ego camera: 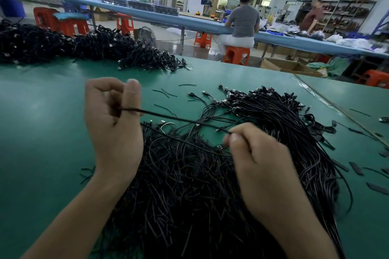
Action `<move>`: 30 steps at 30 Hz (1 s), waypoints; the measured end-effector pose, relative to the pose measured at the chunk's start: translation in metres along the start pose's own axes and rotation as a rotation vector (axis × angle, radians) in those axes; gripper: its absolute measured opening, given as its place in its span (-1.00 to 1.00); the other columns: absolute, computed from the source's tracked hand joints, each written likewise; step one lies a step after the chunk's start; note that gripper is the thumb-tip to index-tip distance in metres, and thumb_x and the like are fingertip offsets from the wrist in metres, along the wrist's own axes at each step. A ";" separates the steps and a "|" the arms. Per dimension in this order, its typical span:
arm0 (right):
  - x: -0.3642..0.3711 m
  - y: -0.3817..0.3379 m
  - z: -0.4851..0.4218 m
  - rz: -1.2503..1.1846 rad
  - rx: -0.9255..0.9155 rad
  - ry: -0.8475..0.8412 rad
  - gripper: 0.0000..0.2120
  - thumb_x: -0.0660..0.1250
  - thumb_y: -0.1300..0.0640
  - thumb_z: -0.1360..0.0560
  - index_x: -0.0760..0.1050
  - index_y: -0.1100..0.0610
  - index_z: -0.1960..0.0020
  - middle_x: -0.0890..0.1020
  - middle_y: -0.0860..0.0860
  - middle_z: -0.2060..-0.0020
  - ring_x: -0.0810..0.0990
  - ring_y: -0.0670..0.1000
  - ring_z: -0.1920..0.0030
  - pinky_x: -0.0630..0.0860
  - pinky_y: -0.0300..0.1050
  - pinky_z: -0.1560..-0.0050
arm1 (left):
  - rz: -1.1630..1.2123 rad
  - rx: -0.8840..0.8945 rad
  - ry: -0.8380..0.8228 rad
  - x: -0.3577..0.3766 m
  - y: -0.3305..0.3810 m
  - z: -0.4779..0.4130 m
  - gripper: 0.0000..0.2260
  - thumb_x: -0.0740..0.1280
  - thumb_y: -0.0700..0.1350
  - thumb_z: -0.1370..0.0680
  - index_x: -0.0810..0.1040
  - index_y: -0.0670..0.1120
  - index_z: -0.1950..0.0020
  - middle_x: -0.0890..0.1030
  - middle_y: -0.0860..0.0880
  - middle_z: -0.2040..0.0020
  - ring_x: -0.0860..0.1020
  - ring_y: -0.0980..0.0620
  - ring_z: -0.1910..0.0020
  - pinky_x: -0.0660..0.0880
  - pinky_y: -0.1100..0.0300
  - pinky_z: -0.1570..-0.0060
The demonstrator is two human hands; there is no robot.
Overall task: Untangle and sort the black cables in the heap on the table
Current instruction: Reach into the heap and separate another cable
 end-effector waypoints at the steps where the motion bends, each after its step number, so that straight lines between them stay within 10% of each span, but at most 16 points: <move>1: -0.010 0.008 -0.003 0.021 0.034 0.075 -0.73 0.05 -0.06 -0.55 0.48 -0.05 0.18 0.50 -0.12 0.49 0.43 -0.22 0.52 0.26 -0.35 0.56 | -0.018 -0.005 -0.022 0.003 0.000 0.002 -0.91 0.28 0.12 -0.61 0.43 0.19 0.07 0.42 0.10 0.32 0.38 -0.02 0.38 0.44 0.04 0.37; 5: -0.031 0.054 -0.011 0.256 0.216 0.160 -0.75 0.08 0.03 -0.63 0.51 -0.03 0.07 0.54 -0.07 0.35 0.44 -0.13 0.43 0.32 -0.16 0.41 | -0.046 -0.347 -0.158 0.014 -0.033 0.012 -0.63 0.22 0.36 -0.52 0.55 0.08 0.13 0.63 0.16 0.21 0.60 0.08 0.16 0.50 0.10 0.08; 9: -0.001 0.083 -0.007 0.465 0.374 -0.188 -0.76 0.10 0.11 -0.67 0.54 0.08 0.01 0.58 -0.02 0.24 0.57 -0.01 0.27 0.55 -0.03 0.21 | 0.014 -0.691 -0.349 0.025 -0.061 0.034 -0.45 0.10 0.45 -0.39 0.56 0.04 0.44 0.65 -0.02 0.32 0.65 -0.06 0.13 0.47 -0.08 -0.24; 12: 0.029 0.072 -0.002 0.429 0.279 -0.410 -0.75 0.12 0.16 -0.62 0.57 0.06 -0.13 0.61 -0.02 0.05 0.60 -0.02 0.15 0.59 -0.04 0.07 | -0.106 -0.497 -0.458 0.034 -0.050 0.038 -0.50 0.08 0.36 -0.51 0.36 0.02 0.44 0.36 0.11 0.51 0.45 0.05 0.36 0.49 0.44 0.17; 14: 0.040 0.055 0.000 0.226 0.198 -0.443 -0.67 0.11 0.20 -0.60 0.49 -0.06 -0.26 0.54 -0.09 0.02 0.51 -0.20 0.29 0.47 -0.28 0.29 | -0.314 -0.232 -0.596 0.043 -0.037 0.044 -0.62 0.11 0.27 -0.57 0.28 0.03 0.28 0.37 0.14 0.47 0.33 0.19 0.44 0.32 0.42 0.45; 23: 0.016 0.018 -0.007 -0.626 0.279 -0.057 -0.59 0.05 0.31 -0.51 0.56 -0.05 -0.06 0.72 0.09 0.30 0.71 0.11 0.28 0.63 0.06 0.19 | -0.736 0.206 -0.877 0.056 -0.029 0.062 -0.80 -0.02 0.07 -0.64 0.26 0.04 0.11 0.36 0.11 0.24 0.33 0.03 0.23 0.36 0.06 0.14; 30: -0.019 0.011 -0.004 0.071 0.031 0.238 -0.52 0.07 0.30 -0.57 0.47 -0.02 -0.39 0.60 -0.09 -0.22 0.54 -0.14 -0.15 0.46 -0.20 -0.20 | -0.953 0.245 -0.941 0.057 -0.039 0.068 -0.80 -0.05 0.05 -0.67 0.25 0.06 0.10 0.38 0.11 0.20 0.35 0.03 0.21 0.36 0.09 0.08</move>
Point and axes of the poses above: each hand's wrist, its own z-axis away from the middle knuckle, its own x-axis out of the palm, y = z × x, the point moved 7 cm from there along -z, towards the middle knuckle
